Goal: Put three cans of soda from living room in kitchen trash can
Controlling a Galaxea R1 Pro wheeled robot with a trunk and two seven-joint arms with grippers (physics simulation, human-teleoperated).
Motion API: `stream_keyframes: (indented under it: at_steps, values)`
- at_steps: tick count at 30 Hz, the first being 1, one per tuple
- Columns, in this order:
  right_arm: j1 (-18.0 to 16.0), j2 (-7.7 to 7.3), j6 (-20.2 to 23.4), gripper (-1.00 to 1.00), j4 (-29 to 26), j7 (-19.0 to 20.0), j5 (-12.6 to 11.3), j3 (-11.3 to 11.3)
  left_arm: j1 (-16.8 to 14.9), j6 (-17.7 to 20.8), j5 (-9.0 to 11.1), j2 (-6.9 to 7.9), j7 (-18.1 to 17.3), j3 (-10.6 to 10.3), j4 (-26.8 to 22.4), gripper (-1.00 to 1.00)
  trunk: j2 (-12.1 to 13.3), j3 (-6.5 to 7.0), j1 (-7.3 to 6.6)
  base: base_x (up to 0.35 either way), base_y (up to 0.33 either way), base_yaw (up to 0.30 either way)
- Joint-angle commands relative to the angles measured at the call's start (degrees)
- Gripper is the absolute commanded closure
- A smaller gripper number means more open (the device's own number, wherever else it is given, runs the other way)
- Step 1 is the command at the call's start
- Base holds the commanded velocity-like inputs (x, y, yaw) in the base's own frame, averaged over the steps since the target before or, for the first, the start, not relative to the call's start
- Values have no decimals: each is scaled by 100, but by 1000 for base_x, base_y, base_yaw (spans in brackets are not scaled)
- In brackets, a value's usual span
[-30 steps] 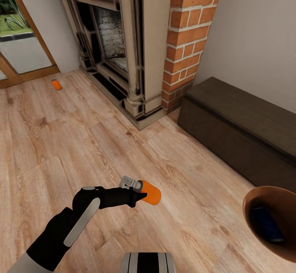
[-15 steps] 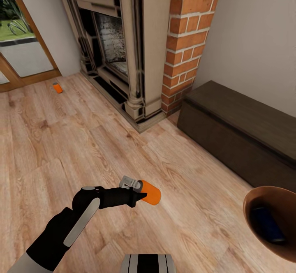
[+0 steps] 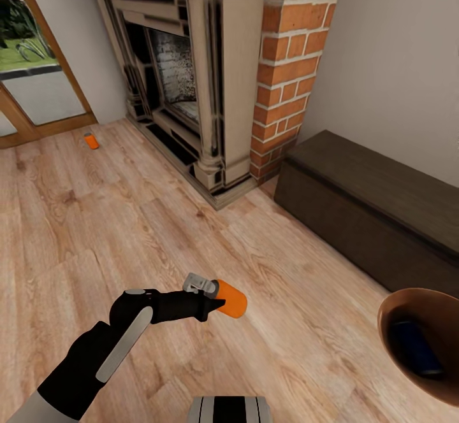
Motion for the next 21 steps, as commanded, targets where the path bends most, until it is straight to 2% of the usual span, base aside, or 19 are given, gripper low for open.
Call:
stream_keyframes:
  at_steps: [1, 6, 8, 12, 17, 19, 21]
  values:
    - [-2, 0, 29, 100, -1, 12, -29, 0, 0, -1, -6, 0, 2, 0, 5, 100, 0, 10, 0, 0, 0, 0]
    - [-1, -6, 29, 100, -1, 10, -25, 0, 0, -1, 6, 62, -2, 0, 8, 100, 0, 55, 0, 0, 0, 0]
    - [-2, -2, 29, 100, -1, 10, -29, 0, 0, -4, 15, 169, -34, 0, 4, 100, 0, 73, 0, 0, 0, 0]
    - [-2, 2, 29, 100, -1, 9, -31, 0, 0, -11, 14, 418, -449, 41, 7, 100, 0, 109, 0, 0, 0, 0]
    - [0, 2, 29, 100, -1, 11, -32, 8, 0, -281, 20, 541, -556, 161, 8, 100, 0, 154, 0, 0, 0, 0]
    - [-2, 2, 29, 100, -1, 10, -32, 8, 0, -335, 75, 632, -570, 171, 8, 100, 0, 172, 0, 0, 0, 0]
    - [-2, 2, 29, 100, -1, 10, -32, 5, 0, -371, 269, 771, -584, 175, 8, 100, 0, 190, 0, 0, 0, 0]
